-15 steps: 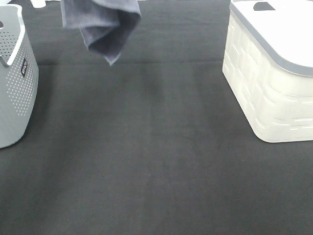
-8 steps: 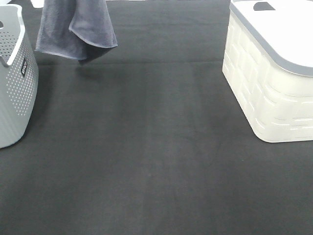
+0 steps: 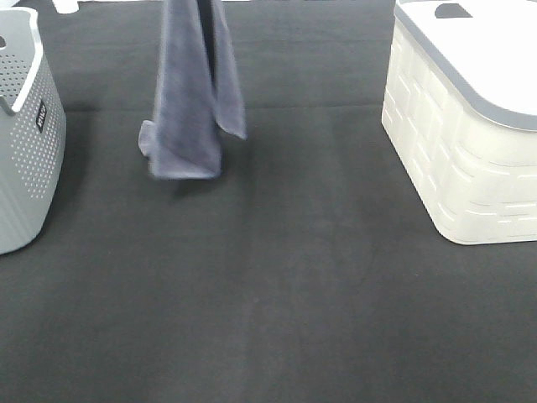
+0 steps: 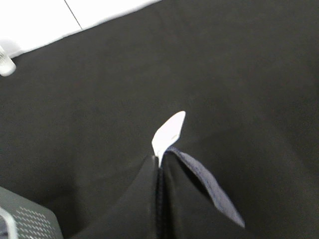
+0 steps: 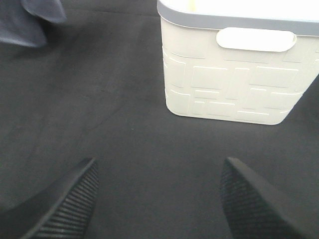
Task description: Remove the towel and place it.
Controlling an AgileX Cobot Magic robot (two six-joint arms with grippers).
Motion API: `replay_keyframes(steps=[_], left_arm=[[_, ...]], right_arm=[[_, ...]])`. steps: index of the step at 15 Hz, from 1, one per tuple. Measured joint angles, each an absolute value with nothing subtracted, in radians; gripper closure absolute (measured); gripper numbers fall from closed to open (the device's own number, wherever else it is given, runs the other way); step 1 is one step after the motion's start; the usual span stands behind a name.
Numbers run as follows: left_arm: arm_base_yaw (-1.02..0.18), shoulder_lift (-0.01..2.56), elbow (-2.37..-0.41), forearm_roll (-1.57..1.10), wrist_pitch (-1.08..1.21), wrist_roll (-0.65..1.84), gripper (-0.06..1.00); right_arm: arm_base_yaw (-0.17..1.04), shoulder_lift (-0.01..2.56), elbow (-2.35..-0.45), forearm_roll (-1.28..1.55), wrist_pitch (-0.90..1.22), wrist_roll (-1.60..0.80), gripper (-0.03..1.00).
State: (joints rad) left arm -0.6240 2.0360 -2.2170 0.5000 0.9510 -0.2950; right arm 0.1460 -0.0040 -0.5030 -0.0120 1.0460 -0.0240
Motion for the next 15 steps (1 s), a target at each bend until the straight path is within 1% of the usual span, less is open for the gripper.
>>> replay_keyframes(steps=[2,3,5,7,8,10,12,13,14,15], left_arm=[[-0.656,2.046,-2.137,0.488,0.954,-0.291,0.94],[-0.694,2.048,-2.066,0.483,0.954,-0.271,0.94],[-0.723,2.049,-2.046,0.473,0.961,-0.236,0.94],[-0.744,2.048,-2.045,0.466,0.995,-0.172,0.94],[-0.746,2.045,-2.045,0.465,1.033,-0.135,0.94],[-0.746,2.036,-2.045,0.465,1.087,-0.090,0.94],[-0.747,2.022,-2.045,0.458,1.108,-0.065,0.94],[-0.747,2.017,-2.045,0.457,1.111,-0.063,0.94],[-0.747,1.999,-2.045,0.453,1.125,-0.063,0.94],[-0.747,1.994,-2.045,0.451,1.128,-0.063,0.94]], right_arm=[[0.146,-0.004,-0.503,-0.012,1.046,-0.024,0.28],[0.146,-0.004,-0.503,-0.012,1.046,-0.024,0.28],[0.146,-0.004,-0.503,0.000,1.045,-0.032,0.28],[0.146,0.030,-0.515,0.046,1.024,-0.096,0.28],[0.146,0.068,-0.514,0.081,1.000,-0.154,0.28],[0.146,0.171,-0.514,0.203,0.926,-0.349,0.28],[0.146,0.299,-0.514,0.487,0.807,-0.530,0.29],[0.146,0.330,-0.514,0.543,0.788,-0.571,0.30],[0.146,0.449,-0.515,0.678,0.735,-0.729,0.31],[0.146,0.489,-0.517,0.706,0.718,-0.780,0.33]])
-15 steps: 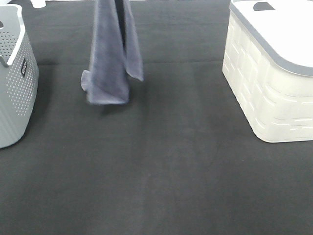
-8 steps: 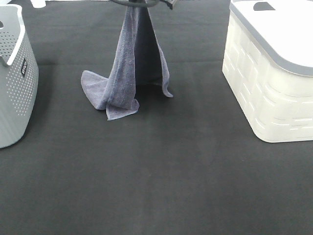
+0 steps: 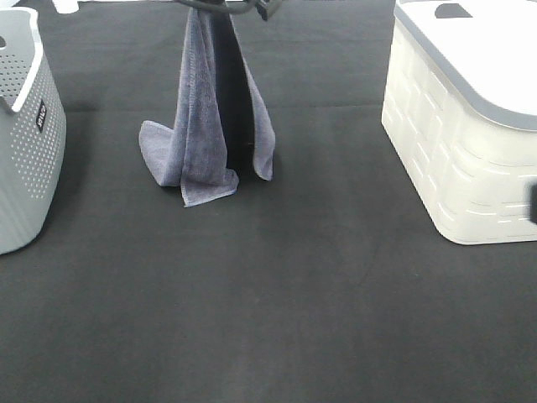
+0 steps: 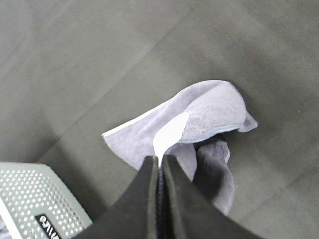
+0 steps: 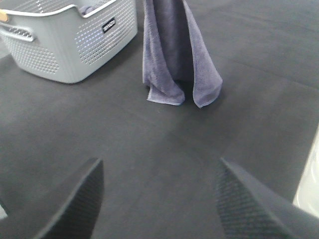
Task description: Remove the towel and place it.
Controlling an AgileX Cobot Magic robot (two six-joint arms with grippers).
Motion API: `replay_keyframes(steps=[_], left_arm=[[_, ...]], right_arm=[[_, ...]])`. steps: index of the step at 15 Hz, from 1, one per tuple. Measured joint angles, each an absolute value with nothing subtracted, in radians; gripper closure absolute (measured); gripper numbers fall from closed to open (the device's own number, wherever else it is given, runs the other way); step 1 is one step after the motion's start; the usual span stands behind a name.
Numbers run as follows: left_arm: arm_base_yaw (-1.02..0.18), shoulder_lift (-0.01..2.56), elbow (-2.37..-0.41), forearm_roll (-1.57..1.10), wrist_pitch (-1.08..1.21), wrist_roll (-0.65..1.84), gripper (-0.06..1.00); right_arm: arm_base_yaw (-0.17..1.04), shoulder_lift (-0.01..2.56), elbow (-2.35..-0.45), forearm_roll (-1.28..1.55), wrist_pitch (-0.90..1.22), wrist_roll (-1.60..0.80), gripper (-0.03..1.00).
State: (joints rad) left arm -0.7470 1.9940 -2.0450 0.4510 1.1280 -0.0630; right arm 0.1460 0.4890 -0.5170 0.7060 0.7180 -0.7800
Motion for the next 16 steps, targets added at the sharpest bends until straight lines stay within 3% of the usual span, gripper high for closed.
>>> replay_keyframes(steps=[9,11,14,16], left_arm=[[-0.747,1.975,-2.027,0.346,1.155,-0.010,0.94],[-0.747,1.976,-1.996,0.337,1.166,0.000,0.94],[-0.747,1.974,-1.989,0.351,1.205,0.020,0.94],[-0.747,1.975,-1.989,0.365,1.211,0.037,0.94]], right_arm=[[0.163,0.925,-0.522,1.049,0.479,-1.257,0.35],[0.298,0.991,-0.522,1.095,0.347,-1.316,0.35],[0.610,1.153,-0.522,1.134,-0.064,-1.295,0.35],[0.749,1.296,-0.531,1.177,-0.297,-1.195,0.35]])
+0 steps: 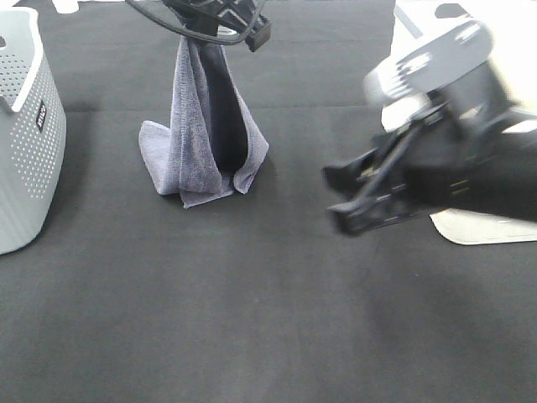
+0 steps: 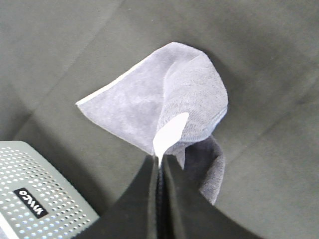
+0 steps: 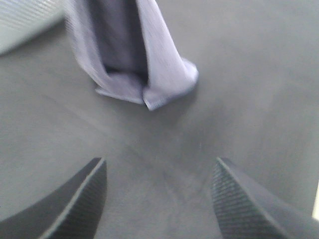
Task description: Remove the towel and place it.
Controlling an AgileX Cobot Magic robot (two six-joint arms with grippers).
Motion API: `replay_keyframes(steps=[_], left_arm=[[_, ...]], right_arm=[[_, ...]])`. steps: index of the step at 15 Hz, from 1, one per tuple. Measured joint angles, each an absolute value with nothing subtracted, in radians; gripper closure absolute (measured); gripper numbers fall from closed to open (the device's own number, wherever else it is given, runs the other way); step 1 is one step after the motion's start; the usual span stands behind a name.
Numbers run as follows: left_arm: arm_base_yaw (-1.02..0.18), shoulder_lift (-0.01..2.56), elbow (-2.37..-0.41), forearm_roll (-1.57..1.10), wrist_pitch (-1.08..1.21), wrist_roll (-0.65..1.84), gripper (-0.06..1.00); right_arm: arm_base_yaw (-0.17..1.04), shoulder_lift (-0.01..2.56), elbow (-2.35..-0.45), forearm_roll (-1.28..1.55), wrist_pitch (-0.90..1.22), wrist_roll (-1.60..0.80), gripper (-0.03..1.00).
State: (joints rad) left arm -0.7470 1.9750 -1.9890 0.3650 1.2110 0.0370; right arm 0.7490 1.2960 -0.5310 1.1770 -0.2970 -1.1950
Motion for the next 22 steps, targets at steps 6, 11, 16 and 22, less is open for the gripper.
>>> replay_keyframes(steps=[6,11,16,22], left_arm=[[-0.747,1.954,-1.988,0.394,1.213,0.075,0.94],[-0.747,1.948,-1.987,0.410,1.213,0.076,0.94],[-0.747,1.948,-1.987,0.410,1.213,0.076,0.94],[-0.747,1.948,-1.987,0.409,1.213,0.076,0.94]], right_arm=[[0.791,1.670,-0.745,0.905,-0.410,-0.625,0.32],[0.791,1.815,-0.760,0.589,-0.599,-0.169,0.31],[0.791,1.955,-0.761,0.529,-0.842,-0.070,0.31],[0.791,2.117,-0.935,0.483,-0.964,-0.063,0.31]])
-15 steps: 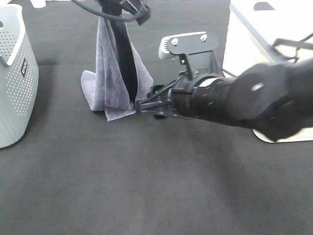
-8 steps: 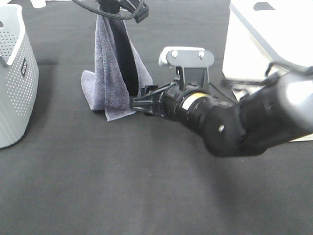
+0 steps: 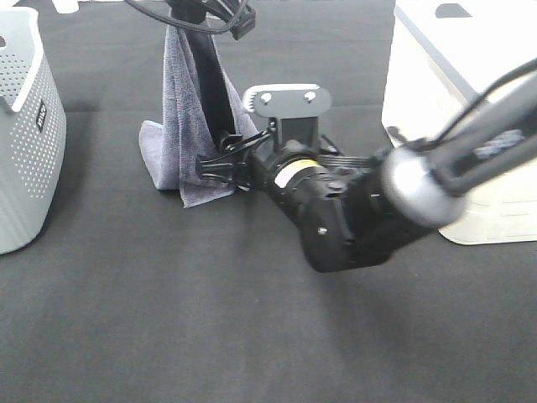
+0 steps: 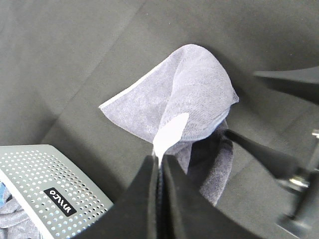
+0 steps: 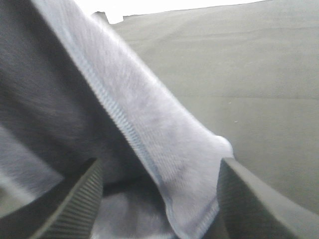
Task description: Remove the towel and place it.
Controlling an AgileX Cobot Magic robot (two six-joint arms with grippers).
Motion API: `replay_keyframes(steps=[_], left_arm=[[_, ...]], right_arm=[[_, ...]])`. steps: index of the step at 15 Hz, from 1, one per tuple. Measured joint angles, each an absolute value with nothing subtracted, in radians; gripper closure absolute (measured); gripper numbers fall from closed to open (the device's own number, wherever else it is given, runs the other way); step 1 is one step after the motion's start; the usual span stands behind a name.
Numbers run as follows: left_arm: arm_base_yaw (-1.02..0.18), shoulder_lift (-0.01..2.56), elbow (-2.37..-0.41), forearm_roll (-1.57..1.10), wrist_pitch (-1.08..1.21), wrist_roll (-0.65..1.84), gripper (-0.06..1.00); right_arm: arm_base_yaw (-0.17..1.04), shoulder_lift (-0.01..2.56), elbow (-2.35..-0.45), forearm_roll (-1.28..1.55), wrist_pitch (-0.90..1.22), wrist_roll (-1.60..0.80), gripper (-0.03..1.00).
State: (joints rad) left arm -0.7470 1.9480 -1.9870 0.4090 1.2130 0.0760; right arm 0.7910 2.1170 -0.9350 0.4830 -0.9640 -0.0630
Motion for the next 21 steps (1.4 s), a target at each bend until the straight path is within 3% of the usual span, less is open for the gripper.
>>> replay_keyframes(steps=[7,13,18,21], left_arm=[[-0.747,1.948,-1.987,0.370,1.213,0.075,0.94],[-0.747,1.948,-1.987,0.370,1.213,0.075,0.94],[-0.747,1.948,-1.987,0.370,1.213,0.075,0.94],[-0.747,1.948,-1.987,0.368,1.213,0.075,0.94]], right_arm=[[0.791,2.283,-1.116,0.612,-0.970,-0.118,0.31],[0.791,2.364,-1.123,0.675,-0.970,-0.139,0.32],[0.786,2.364,-1.133,0.649,-1.010,-0.139,0.48],[0.761,2.375,-1.156,0.643,-1.018,-0.139,0.51]])
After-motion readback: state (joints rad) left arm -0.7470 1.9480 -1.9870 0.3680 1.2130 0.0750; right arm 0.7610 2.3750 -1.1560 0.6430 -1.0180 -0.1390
